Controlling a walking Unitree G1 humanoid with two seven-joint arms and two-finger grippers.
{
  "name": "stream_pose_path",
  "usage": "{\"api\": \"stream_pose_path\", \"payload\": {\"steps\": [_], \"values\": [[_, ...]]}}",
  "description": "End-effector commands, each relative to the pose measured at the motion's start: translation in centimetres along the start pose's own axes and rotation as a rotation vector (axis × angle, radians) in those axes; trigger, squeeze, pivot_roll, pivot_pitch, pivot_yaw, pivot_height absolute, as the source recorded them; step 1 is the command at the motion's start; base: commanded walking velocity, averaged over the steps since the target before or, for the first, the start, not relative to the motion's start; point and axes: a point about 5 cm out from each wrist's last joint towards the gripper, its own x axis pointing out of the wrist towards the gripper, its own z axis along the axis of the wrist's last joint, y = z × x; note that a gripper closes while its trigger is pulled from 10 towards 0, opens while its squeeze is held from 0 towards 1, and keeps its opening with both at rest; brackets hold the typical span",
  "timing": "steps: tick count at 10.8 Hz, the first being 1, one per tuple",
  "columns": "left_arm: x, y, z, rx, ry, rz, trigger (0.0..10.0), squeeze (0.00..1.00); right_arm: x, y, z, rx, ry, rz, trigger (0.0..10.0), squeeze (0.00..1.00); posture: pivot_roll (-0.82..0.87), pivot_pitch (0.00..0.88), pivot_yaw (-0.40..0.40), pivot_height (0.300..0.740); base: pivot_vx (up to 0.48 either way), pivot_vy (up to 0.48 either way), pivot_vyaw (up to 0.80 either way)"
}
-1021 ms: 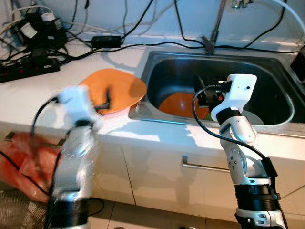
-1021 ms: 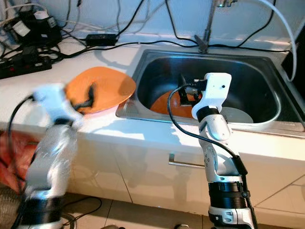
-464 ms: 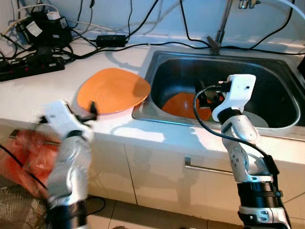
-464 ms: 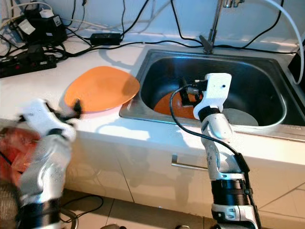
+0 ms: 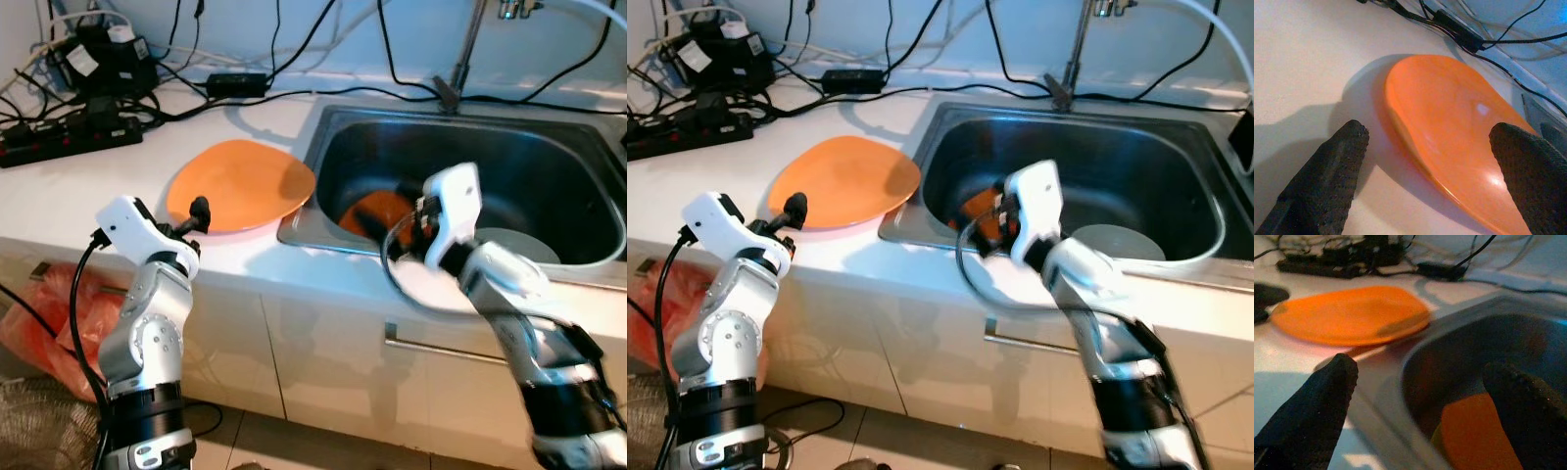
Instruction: Kitchen organization
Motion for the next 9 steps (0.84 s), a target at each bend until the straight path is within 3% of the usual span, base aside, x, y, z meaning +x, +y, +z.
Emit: {"api": "stream_pose_path", "payload": {"steps": [1, 2, 3, 5, 6, 7, 8, 9], "values": [[0.2, 0.6, -0.9, -0.021, 0.059, 0.036, 10.0, 0.00, -0.3, 0.1, 0.5, -0.009, -0.007, 0.034, 10.0, 0.00, 0.05, 0.047, 0.082, 0.740, 0.000, 0.000, 0.00], [0.4, 0.5, -1.7, -0.082, 0.145, 0.027, 10.0, 0.00, -0.6, -0.1, 0.7, -0.025, 0.008, 0.049, 10.0, 0.00, 0.05, 0.051, 0.086, 0.740, 0.000, 0.000, 0.00], [0.5, 0.4, -2.2, -0.082, 0.189, 0.021, 10.0, 0.00, -0.6, -0.2, 0.7, -0.025, 0.010, 0.048, 10.0, 0.00, 0.05, 0.053, 0.087, 0.740, 0.000, 0.000, 0.00], [0.9, -0.3, -3.0, -0.161, 0.304, -0.030, 10.0, 0.00, -0.5, 0.0, 0.9, -0.056, 0.017, 0.085, 10.0, 0.00, 0.05, 0.057, 0.094, 0.740, 0.000, 0.000, 0.00], [1.0, -0.5, -3.0, -0.185, 0.339, -0.052, 7.3, 0.00, -0.5, 0.1, 1.1, -0.076, 0.024, 0.116, 10.0, 0.00, 0.05, 0.060, 0.096, 0.740, 0.000, 0.000, 0.00], [1.1, -0.3, -3.1, -0.209, 0.382, -0.053, 2.3, 0.00, -0.7, 0.2, 1.4, -0.094, 0.027, 0.148, 10.0, 0.00, 0.05, 0.062, 0.096, 0.740, 0.000, 0.000, 0.00], [1.7, 0.0, -2.6, -0.203, 0.388, -0.054, 0.0, 0.00, -0.7, 0.0, 1.8, -0.106, 0.022, 0.151, 10.0, 0.00, 0.04, 0.063, 0.097, 0.740, 0.000, 0.000, 0.00], [2.3, 0.0, -2.0, -0.226, 0.377, -0.046, 0.0, 0.00, -0.8, -0.2, 1.9, -0.110, 0.020, 0.148, 10.0, 0.00, 0.04, 0.063, 0.099, 0.740, 0.000, 0.000, 0.00]]}}
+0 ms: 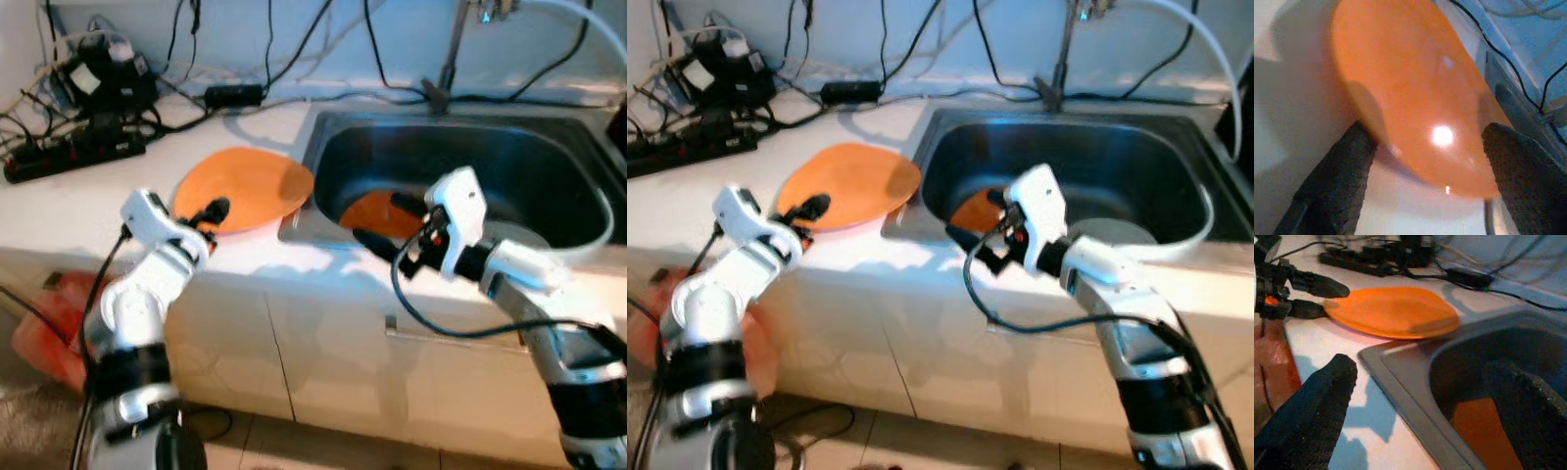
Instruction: Kitchen organization
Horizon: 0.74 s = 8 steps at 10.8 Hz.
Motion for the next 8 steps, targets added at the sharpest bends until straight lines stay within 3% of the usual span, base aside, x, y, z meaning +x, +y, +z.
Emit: {"api": "stream_pose_path", "payload": {"steps": [1, 4, 8], "values": [[0.2, 1.2, -0.7, -0.041, 0.047, 0.056, 0.0, 0.00, 0.0, 0.1, 0.5, -0.003, -0.016, 0.016, 10.0, 0.00, 0.04, 0.063, 0.099, 0.740, 0.000, 0.000, 0.00], [0.5, 1.5, 0.7, -0.126, 0.005, 0.066, 0.0, 0.00, -0.2, 0.1, 0.3, 0.001, -0.006, 0.019, 10.0, 0.00, 0.04, 0.061, 0.092, 0.740, 0.000, 0.000, 0.00], [1.0, 1.6, 1.4, -0.144, -0.002, 0.067, 0.0, 0.00, -0.1, 0.2, 0.1, 0.005, -0.003, 0.015, 10.0, 0.00, 0.03, 0.067, 0.092, 0.740, 0.000, 0.000, 0.00]]}}
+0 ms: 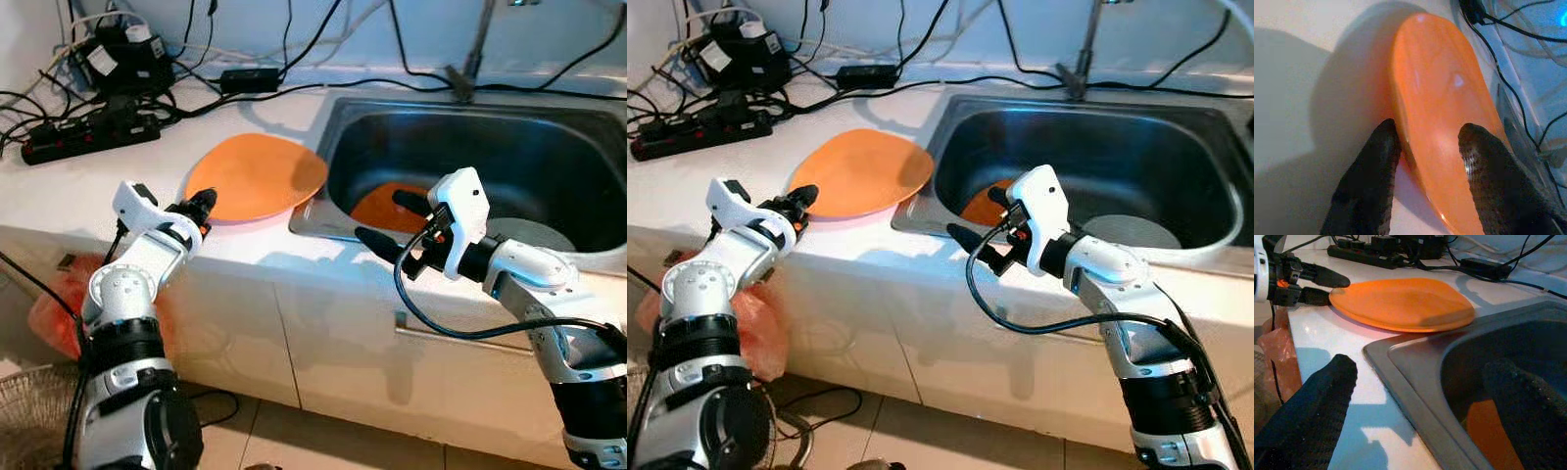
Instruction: Kitchen organization
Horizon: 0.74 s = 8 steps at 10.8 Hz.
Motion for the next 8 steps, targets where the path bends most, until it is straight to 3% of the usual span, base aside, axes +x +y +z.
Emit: {"api": "stream_pose_path", "payload": {"steps": [1, 8], "values": [[0.2, 1.4, -0.7, -0.010, 0.038, 0.071, 0.0, 0.00, 0.0, 0.2, 0.2, 0.004, -0.009, 0.010, 10.0, 0.00, 0.03, 0.069, 0.094, 0.740, 0.000, 0.000, 0.00], [1.3, 1.6, -0.4, -0.053, 0.035, 0.071, 0.0, 0.00, -0.1, 0.5, -0.1, 0.016, -0.005, 0.006, 10.0, 0.00, 0.03, 0.077, 0.097, 0.740, 0.000, 0.000, 0.00]]}}
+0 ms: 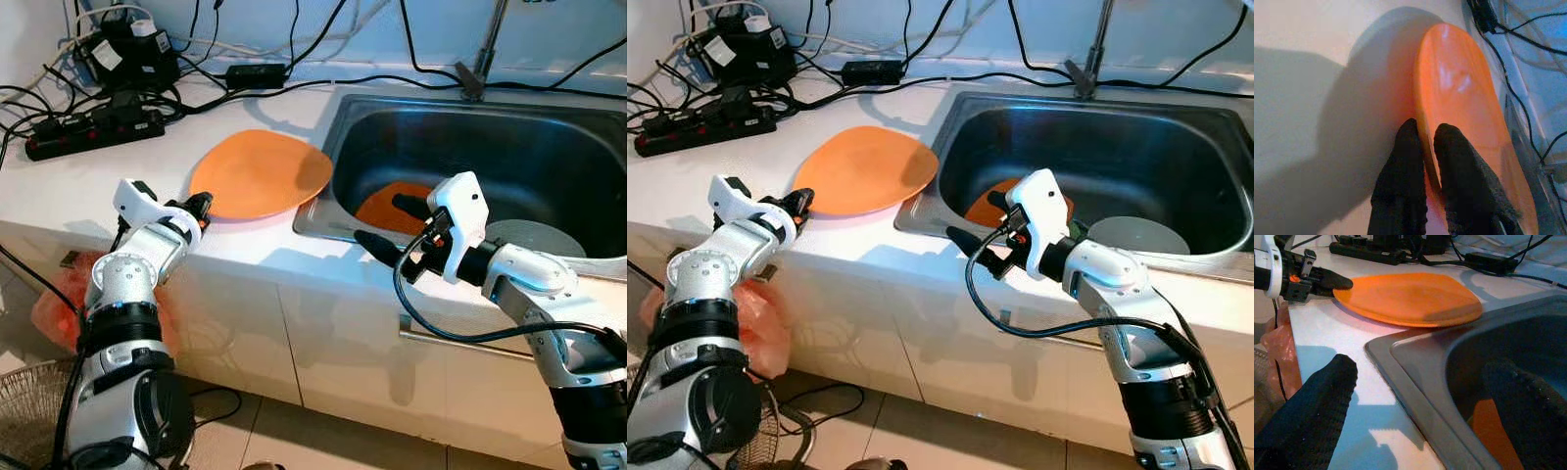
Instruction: Kitchen organization
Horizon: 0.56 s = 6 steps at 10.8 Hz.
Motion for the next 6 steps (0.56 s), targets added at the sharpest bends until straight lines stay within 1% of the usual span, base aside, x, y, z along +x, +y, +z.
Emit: {"api": "stream_pose_path", "payload": {"steps": [1, 2, 4, 5, 6], "values": [[0.1, 1.3, -0.8, -0.010, 0.029, 0.042, 0.0, 0.00, -0.1, 0.3, 0.2, 0.003, -0.013, 0.006, 10.0, 0.00, 0.03, 0.077, 0.097, 0.740, 0.000, 0.000, 0.00], [0.3, 1.3, -0.7, -0.021, 0.007, 0.012, 0.0, 0.00, 0.0, 0.3, 0.1, 0.005, -0.012, 0.004, 10.0, 0.00, 0.03, 0.076, 0.098, 0.740, 0.000, 0.000, 0.00], [0.3, 1.1, -1.2, -0.034, 0.013, -0.033, 0.0, 0.00, 0.0, 0.2, 0.1, 0.010, -0.012, -0.005, 10.0, 0.00, 0.03, 0.075, 0.097, 0.740, 0.000, 0.000, 0.00], [0.4, 0.4, -0.9, -0.048, -0.010, -0.086, 0.0, 0.00, 0.0, 0.2, 0.1, 0.018, -0.013, -0.008, 10.0, 0.00, 0.03, 0.074, 0.096, 0.740, 0.000, 0.000, 0.00], [0.4, -0.5, -0.8, -0.035, -0.038, -0.167, 0.0, 0.00, 0.2, 0.2, 0.0, 0.031, -0.018, -0.016, 10.0, 0.00, 0.03, 0.074, 0.096, 0.740, 0.000, 0.000, 0.00]]}}
